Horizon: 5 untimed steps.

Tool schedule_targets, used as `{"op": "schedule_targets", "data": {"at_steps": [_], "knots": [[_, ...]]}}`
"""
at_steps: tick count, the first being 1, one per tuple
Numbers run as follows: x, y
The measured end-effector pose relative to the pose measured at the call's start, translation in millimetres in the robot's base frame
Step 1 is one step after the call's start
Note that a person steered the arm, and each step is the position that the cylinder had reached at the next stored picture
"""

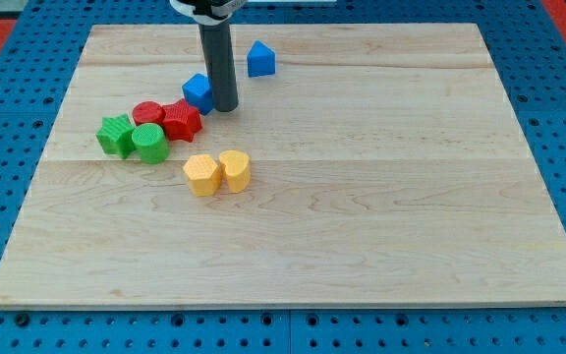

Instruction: Move the blue cube to the top left of the board

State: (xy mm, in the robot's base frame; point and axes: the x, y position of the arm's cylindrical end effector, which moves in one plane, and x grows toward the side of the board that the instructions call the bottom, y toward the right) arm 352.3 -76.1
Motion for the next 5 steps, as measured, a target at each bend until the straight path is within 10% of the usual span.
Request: {"op": "schedule_targets", "data": {"at_steps": [5], "knots": [[-25, -70]]}}
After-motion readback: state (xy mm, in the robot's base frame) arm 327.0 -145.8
